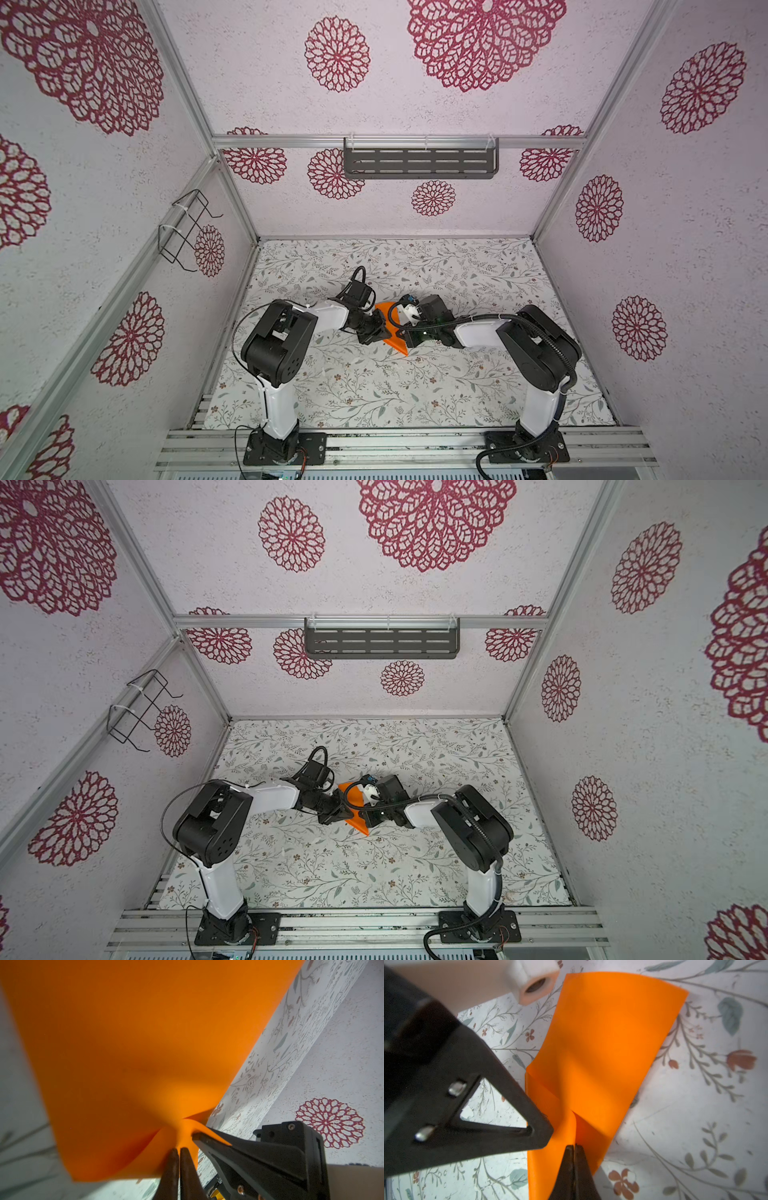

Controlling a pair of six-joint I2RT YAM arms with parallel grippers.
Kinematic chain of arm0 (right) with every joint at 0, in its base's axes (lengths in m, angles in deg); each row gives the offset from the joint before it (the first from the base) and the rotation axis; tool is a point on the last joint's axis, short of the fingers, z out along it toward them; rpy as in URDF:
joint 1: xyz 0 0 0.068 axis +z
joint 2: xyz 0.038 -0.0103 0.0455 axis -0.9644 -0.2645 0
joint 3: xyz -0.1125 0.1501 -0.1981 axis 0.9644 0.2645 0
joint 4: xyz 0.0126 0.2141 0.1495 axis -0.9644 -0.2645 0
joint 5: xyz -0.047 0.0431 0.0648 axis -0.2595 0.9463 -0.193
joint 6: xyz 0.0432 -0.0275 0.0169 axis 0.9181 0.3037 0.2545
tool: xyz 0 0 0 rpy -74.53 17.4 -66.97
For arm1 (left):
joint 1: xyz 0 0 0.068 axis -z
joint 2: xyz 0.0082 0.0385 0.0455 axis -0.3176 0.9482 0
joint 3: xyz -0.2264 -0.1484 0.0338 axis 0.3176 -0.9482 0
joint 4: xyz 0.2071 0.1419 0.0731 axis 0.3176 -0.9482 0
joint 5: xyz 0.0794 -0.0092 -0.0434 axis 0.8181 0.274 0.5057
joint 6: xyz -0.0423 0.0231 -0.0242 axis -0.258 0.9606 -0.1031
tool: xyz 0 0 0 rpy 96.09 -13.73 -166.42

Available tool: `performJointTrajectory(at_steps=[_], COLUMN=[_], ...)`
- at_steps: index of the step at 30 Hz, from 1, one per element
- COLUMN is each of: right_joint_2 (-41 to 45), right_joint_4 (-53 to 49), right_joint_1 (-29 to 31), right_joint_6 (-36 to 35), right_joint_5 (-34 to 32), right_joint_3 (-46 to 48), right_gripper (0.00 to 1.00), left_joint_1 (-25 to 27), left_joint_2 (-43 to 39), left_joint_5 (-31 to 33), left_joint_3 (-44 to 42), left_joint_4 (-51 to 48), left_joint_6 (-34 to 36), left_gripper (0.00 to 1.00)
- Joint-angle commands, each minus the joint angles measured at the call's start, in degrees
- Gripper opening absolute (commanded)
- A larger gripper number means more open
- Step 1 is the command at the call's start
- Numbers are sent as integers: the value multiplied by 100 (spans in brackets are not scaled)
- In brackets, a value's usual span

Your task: Fold a paper plane with a square sheet of paper (pick it up from the middle)

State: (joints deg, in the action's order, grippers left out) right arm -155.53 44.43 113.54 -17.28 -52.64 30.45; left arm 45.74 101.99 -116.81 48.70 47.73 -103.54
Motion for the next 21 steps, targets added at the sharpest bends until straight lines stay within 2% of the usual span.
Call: performJointTrajectory(at_steps=[1, 21], right_joint_2=[-113, -263], right_joint_4=[-263, -406], right_joint_1=[-20, -20], right_joint_6=[101, 92], right_joint_5=[-53, -53], right_joint_3=[-54, -146], right_gripper=[4, 9], left_joint_1=[20, 20], left_joint_2=[-27, -145], left_joint_5=[132, 334], left_joint_3=[54, 54], left_joint_4=[-160, -422], left_joint_6=[29, 66], left_gripper=[8, 8])
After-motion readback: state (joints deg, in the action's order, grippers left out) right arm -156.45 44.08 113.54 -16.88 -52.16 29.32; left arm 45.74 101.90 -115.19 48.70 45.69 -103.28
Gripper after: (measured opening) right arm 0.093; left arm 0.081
